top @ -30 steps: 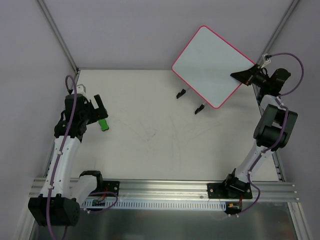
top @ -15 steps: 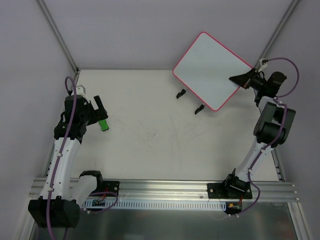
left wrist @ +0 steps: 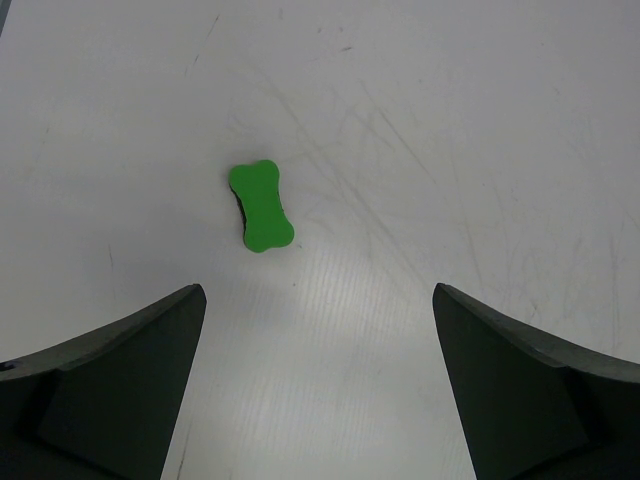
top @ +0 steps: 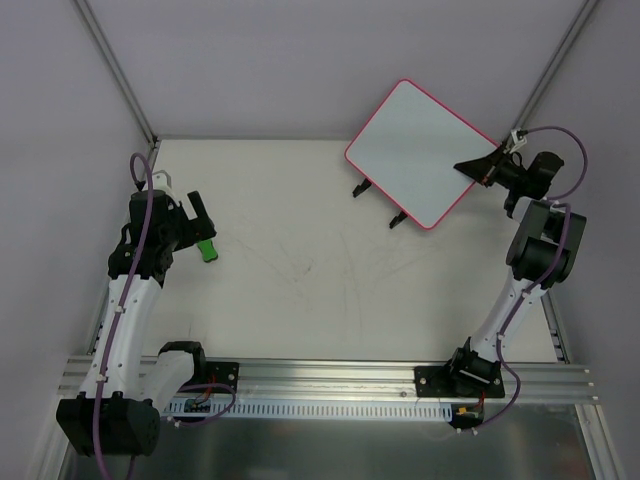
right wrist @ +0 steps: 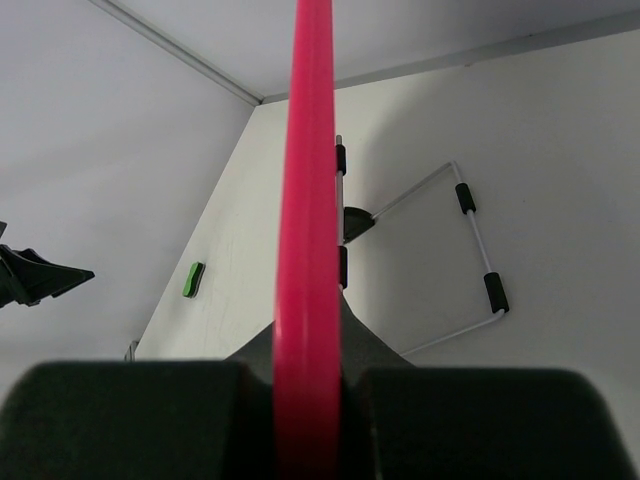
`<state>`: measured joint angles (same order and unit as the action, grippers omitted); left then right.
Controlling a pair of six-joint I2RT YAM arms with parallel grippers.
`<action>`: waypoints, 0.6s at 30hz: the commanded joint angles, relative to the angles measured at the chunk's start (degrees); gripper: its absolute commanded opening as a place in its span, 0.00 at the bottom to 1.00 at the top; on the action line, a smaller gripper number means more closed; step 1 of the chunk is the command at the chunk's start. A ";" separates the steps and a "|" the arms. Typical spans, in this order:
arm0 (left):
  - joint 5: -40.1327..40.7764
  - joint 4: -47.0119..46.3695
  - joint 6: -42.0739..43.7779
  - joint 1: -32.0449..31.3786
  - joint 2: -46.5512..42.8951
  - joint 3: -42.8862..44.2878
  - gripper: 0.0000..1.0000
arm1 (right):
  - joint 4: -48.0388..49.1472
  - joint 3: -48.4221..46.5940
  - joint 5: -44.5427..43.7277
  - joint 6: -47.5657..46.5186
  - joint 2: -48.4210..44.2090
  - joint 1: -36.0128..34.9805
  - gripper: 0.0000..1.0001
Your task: Erase the whiteboard
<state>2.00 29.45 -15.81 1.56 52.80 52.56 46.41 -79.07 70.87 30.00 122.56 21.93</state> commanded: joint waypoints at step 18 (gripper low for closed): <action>0.37 -0.10 0.34 0.11 -1.38 -1.84 0.99 | 6.15 3.92 0.85 -2.23 -1.63 -1.45 0.00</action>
<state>1.98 29.47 -15.81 1.56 52.77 51.57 46.68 -75.05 70.32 27.97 122.56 20.84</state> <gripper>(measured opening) 0.987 0.047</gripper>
